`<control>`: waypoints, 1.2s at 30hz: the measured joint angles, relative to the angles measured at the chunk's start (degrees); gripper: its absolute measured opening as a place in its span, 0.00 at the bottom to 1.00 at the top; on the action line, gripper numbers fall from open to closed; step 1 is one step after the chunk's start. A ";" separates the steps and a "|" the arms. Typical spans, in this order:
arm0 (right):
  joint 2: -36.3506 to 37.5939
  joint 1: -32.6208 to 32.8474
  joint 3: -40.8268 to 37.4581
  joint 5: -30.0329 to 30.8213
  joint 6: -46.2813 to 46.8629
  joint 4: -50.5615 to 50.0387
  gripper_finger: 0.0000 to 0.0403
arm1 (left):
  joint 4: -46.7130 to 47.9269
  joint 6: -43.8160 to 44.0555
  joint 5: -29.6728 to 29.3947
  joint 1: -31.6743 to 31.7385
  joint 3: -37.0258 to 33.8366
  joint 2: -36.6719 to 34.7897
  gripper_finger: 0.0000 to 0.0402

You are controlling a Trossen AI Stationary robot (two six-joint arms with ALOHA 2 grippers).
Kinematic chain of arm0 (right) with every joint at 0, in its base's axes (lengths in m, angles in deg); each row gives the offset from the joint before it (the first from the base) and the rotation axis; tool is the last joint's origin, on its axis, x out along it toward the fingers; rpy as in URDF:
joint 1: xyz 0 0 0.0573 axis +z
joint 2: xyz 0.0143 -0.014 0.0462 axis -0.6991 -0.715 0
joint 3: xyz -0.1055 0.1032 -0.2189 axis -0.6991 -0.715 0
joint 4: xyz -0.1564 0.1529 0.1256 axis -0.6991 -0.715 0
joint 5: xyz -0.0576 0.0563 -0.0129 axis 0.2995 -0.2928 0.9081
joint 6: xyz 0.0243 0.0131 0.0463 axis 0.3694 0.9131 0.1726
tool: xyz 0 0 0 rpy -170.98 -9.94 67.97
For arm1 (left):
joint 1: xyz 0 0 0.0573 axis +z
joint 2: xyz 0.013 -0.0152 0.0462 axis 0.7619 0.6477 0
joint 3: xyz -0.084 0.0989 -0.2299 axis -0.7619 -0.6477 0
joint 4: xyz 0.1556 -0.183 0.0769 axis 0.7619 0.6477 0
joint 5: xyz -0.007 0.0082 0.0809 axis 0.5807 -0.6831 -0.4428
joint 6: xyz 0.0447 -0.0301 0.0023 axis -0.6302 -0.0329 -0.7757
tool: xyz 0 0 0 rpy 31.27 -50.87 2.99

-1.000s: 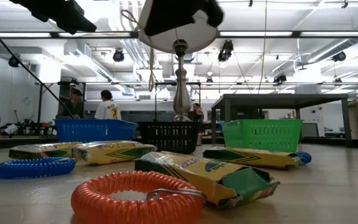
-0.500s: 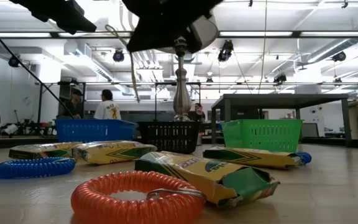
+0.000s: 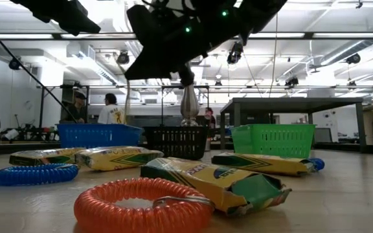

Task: Pick & Place Office Desk Supplies
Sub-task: Put the yellow rubber band into the blue bin

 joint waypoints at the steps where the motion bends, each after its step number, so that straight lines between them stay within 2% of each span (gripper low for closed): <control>1: -0.36 -0.50 0.15 -1.23 -0.01 -0.13 0.02 | -0.01 0.00 0.00 0.00 0.00 -0.01 0.42; 3: -0.86 -1.33 0.89 -3.43 -0.06 0.14 0.02 | -0.03 0.00 0.00 0.00 0.00 -0.02 0.42; 25: -1.33 -4.27 0.97 -9.14 3.51 -5.62 0.02 | 0.15 0.00 0.02 0.01 0.00 -0.02 0.42; 36: -9.69 -6.42 8.58 -13.35 3.19 -6.06 0.02 | 0.17 0.01 0.00 0.01 0.00 0.00 0.42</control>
